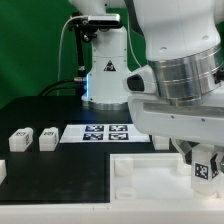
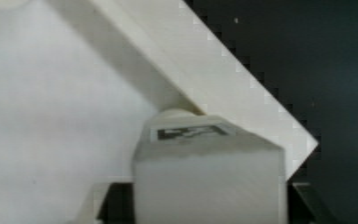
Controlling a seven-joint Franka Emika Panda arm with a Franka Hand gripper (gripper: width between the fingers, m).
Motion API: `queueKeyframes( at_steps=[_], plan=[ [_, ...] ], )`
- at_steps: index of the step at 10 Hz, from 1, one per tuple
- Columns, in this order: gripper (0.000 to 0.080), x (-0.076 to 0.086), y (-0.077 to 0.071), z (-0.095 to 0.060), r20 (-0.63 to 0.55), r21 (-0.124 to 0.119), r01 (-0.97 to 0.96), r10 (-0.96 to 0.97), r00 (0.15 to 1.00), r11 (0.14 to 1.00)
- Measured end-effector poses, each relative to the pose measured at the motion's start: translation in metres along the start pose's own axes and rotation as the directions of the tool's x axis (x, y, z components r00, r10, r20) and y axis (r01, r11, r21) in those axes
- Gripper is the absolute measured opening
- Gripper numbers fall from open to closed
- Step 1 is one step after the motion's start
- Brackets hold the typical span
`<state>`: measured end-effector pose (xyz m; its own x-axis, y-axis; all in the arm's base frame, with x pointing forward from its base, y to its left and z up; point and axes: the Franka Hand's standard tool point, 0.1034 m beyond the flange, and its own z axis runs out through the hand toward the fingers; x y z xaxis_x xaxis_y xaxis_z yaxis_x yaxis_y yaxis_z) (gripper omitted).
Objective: Assemble one leg
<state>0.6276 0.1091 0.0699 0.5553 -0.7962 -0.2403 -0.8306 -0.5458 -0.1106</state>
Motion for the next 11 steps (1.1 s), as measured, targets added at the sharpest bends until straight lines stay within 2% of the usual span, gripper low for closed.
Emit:
queueKeyframes(
  at_steps=[2, 4, 7, 8, 9, 10, 11],
  plan=[
    [0.0296, 0.003, 0.001, 0.000, 0.036, 0.040, -0.343, 0.342, 0.939, 0.938],
    [0.0296, 0.003, 0.000, 0.001, 0.056, 0.041, -0.483, 0.480, 0.875, 0.875],
    [0.0296, 0.002, 0.000, 0.001, 0.052, 0.041, -0.400, 0.398, 0.916, 0.915],
    [0.0498, -0.001, 0.000, 0.001, 0.031, 0.030, -0.247, 0.246, 0.969, 0.969],
    [0.0601, -0.004, -0.001, 0.000, 0.003, 0.020, -0.053, 0.053, 0.999, 0.998],
    [0.0635, -0.007, -0.003, -0.001, -0.013, 0.008, 0.091, -0.091, 0.996, 0.996],
    [0.0635, -0.006, -0.002, 0.000, -0.012, 0.006, 0.208, -0.208, 0.978, 0.978]
  ],
)
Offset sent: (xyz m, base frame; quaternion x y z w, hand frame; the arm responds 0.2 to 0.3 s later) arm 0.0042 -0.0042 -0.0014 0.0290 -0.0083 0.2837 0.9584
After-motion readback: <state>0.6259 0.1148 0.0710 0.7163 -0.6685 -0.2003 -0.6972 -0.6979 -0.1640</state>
